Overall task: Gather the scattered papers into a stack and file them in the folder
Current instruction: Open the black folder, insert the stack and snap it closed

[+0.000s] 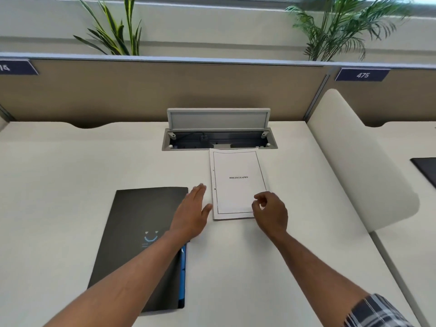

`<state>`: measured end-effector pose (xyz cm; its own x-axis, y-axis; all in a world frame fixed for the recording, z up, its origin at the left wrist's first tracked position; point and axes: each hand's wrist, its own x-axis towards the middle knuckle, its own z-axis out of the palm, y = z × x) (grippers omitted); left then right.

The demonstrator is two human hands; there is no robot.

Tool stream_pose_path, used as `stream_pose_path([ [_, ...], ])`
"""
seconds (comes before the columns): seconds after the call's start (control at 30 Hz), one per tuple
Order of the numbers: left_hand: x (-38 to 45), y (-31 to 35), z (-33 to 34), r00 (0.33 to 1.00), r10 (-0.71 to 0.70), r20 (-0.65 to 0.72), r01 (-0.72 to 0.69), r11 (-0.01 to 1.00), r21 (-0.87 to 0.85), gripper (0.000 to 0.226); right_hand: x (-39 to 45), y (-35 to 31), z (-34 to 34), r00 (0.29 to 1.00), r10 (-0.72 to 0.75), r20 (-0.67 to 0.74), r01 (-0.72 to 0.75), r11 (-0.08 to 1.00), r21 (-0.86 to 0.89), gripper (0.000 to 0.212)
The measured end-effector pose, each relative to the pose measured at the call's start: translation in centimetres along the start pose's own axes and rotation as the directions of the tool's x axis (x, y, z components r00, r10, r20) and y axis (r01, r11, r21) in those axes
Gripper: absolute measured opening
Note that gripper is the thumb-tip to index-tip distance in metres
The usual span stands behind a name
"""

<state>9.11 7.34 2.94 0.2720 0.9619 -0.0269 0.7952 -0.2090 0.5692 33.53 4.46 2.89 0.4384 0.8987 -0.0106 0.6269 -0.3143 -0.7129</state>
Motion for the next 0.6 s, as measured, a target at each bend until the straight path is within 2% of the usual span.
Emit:
stream_pose_path([
  [0.07,1.6,0.7,0.5,0.998,0.037,0.045,-0.038,0.999,0.023,0.059,2.3,0.4,-0.5,1.0,0.013,-0.002,-0.013,1.0,-0.017,0.023],
  [0.13,2.9,1.0,1.0,0.996,0.056,0.068,-0.058,0.998,0.027,0.06,4.6,0.8,-0.7,0.995,0.088,0.05,-0.085,0.994,-0.072,0.038],
  [0.27,5.0,0.5,2.3,0.995,-0.003,0.104,-0.003,0.998,0.06,0.061,8.0,1.5,-0.6,0.958,0.223,0.177,-0.204,0.971,-0.122,0.068],
  [0.5,6.4,-0.8,4.3,0.992,-0.073,0.099,0.042,0.957,0.286,0.061,11.3,1.0,0.9,0.951,0.16,0.264,-0.103,0.971,-0.218,0.075],
  [0.6,6.5,-0.9,4.6,0.992,-0.082,0.094,0.051,0.955,0.293,0.062,12.5,0.8,1.3,0.947,0.214,0.239,-0.172,0.967,-0.187,0.066],
])
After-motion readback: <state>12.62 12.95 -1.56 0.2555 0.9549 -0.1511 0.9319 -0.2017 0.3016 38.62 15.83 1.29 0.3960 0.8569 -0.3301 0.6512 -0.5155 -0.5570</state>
